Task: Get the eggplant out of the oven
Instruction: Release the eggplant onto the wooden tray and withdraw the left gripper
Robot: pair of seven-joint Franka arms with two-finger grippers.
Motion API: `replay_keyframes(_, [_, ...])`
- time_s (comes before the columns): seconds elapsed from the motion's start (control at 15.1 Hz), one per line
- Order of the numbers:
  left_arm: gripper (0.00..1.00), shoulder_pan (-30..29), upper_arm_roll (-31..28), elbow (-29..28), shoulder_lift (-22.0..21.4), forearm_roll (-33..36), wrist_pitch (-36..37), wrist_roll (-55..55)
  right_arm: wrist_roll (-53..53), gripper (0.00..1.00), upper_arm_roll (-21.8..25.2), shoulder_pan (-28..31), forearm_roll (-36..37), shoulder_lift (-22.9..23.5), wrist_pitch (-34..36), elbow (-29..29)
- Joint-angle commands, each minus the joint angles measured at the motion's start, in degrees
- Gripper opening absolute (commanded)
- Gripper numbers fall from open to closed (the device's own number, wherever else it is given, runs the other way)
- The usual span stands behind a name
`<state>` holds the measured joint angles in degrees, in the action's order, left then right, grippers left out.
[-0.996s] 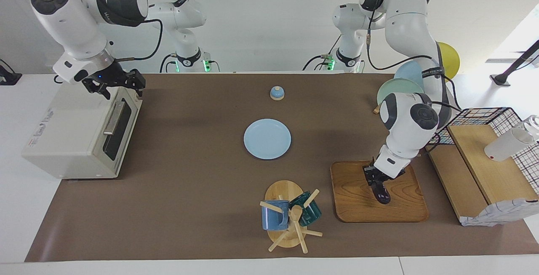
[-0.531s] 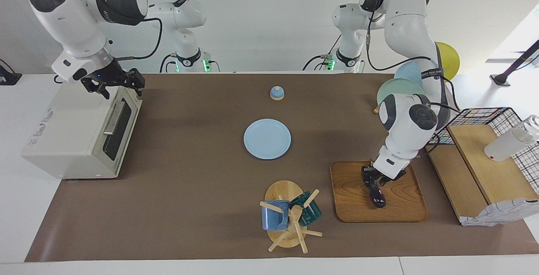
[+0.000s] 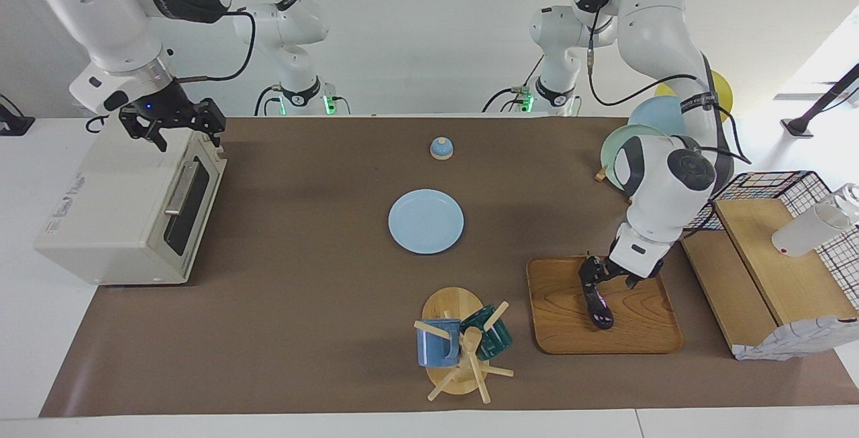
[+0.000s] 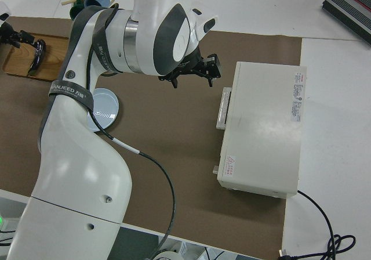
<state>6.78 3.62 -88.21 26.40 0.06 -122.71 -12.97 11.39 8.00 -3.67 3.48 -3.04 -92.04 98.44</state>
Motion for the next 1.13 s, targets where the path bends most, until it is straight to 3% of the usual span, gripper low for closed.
replay_keyframes(0.0, [1.00, -0.01, -0.19, -0.91, -7.04, -0.23, 7.46, -2.41, -1.02, 1.00, 0.00, 0.15, -2.07, -0.30, 1.24, -0.36])
replay_keyframes(0.46, [1.00, -0.10, -0.10, -3.63, -21.98, 0.12, 26.27, -0.48, -1.02, 1.00, 0.00, 0.15, -2.86, -0.22, 1.24, -0.62])
replay_keyframes(0.6, [1.00, 0.33, -0.10, -5.30, -24.54, 0.21, 30.40, 0.23, -1.02, 1.00, 0.00, 0.15, -2.86, -0.22, 1.16, -0.71])
replay_keyframes(0.86, [1.00, 0.60, 0.07, -11.71, -28.59, 0.12, 31.04, -0.22, -0.94, 1.00, 0.00, 0.15, -2.86, -0.22, 1.16, -0.71])
replay_keyframes(1.06, [1.00, -0.01, 0.25, -11.99, -29.13, -1.54, 31.04, -0.12, -0.94, 1.00, 0.00, 0.15, -2.86, -0.22, 1.07, -0.71])
